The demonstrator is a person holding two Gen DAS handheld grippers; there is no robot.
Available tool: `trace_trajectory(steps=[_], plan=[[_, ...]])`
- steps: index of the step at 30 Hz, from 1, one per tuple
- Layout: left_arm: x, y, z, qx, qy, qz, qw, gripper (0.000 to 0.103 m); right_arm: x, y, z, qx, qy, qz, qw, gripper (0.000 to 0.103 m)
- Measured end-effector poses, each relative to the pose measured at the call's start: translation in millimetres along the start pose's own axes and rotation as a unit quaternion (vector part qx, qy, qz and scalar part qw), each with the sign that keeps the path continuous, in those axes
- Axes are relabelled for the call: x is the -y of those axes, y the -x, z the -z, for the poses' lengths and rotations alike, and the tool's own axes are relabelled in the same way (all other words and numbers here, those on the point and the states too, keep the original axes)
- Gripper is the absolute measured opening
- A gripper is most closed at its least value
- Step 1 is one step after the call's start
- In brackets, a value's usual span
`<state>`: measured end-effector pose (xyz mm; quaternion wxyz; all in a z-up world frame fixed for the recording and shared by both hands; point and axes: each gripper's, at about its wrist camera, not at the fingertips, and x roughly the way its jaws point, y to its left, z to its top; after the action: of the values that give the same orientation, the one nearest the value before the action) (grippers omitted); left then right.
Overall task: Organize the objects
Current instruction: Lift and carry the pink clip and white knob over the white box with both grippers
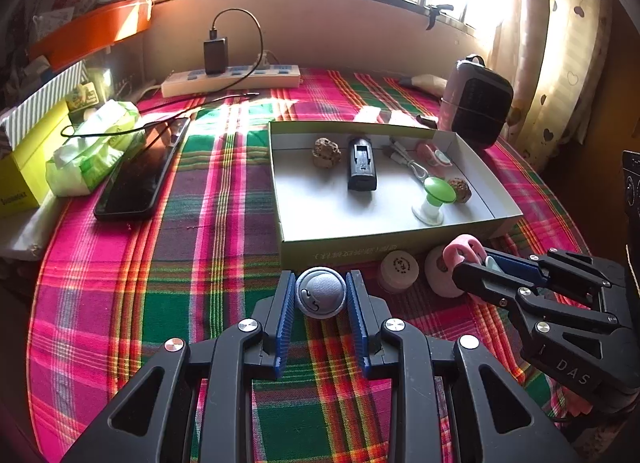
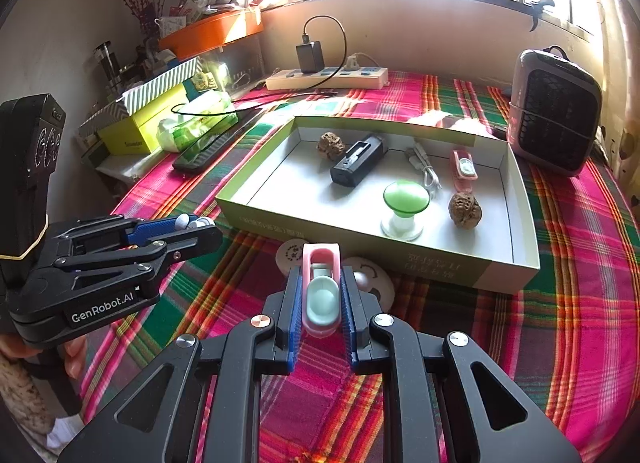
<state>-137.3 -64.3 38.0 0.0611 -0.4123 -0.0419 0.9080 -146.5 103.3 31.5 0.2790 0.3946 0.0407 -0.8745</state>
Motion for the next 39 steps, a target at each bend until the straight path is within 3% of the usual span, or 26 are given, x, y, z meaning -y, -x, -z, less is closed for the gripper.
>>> trace_trajectory(steps=[25,39], plan=[[8,-34,-52,0.004,-0.005,0.009,0.9999,0.024,37,-17,-59,0.001,-0.019,0.017,1.0,0.018],[2,-58,-68,-0.007,-0.002,0.0,1.0,0.024,56,-52,-88,-0.029,-0.033,0.025,0.999,0.018]])
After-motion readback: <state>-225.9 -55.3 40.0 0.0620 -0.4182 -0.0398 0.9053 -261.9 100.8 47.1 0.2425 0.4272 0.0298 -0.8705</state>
